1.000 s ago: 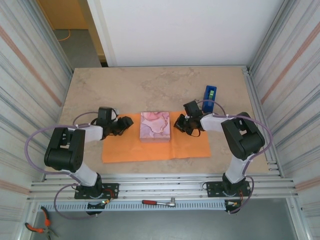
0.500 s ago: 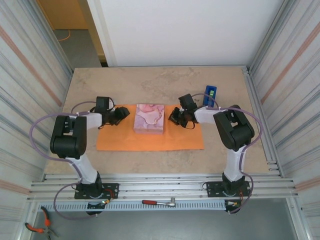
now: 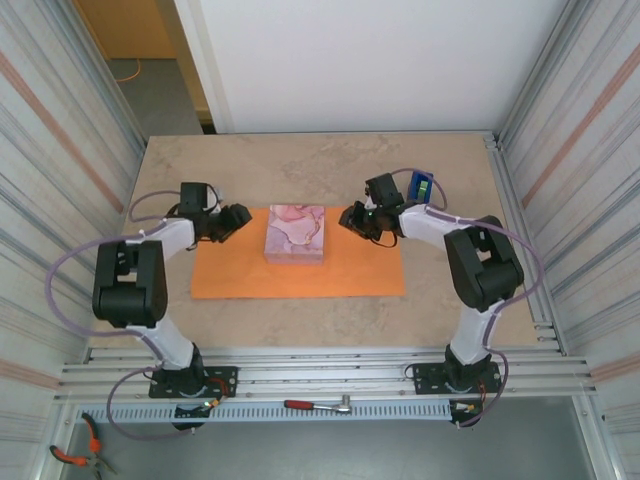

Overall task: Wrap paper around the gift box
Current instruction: Move the wrapping paper to the center of the table, then move the gift box onto the wrapping paper.

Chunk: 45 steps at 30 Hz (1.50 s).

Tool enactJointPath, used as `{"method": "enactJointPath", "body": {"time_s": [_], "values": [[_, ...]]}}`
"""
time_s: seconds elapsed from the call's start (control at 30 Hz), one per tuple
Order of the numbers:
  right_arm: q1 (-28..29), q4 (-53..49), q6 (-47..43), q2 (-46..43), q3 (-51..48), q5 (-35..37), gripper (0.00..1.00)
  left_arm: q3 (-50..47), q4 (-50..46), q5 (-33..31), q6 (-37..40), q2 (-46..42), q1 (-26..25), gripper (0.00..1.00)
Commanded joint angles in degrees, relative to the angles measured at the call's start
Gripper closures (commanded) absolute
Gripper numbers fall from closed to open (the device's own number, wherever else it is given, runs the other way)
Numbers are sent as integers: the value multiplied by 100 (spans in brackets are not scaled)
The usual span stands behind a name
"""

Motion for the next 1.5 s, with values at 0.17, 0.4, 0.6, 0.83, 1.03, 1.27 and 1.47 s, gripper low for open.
{"method": "enactJointPath", "body": {"time_s": [0.17, 0.4, 0.6, 0.83, 1.03, 1.27, 1.47], "values": [[456, -186, -183, -603, 139, 87, 35, -496, 125, 631, -254, -977, -195, 35], [718, 181, 125, -139, 217, -86, 33, -638, 252, 1040, -221, -951, -428, 29], [850, 245, 207, 133, 335, -127, 34, -664, 470, 1187, -276, -682, -507, 30], [847, 311, 268, 287, 314, -192, 34, -613, 618, 1313, -337, -424, -687, 33], [842, 439, 356, 440, 331, -329, 37, -595, 700, 1357, -394, -231, -858, 35], [843, 580, 462, 476, 306, -503, 49, -593, 759, 1486, -380, -165, -1031, 38], [843, 601, 512, 158, 145, -420, 63, -604, 744, 1642, -315, -374, -1105, 38]]}}
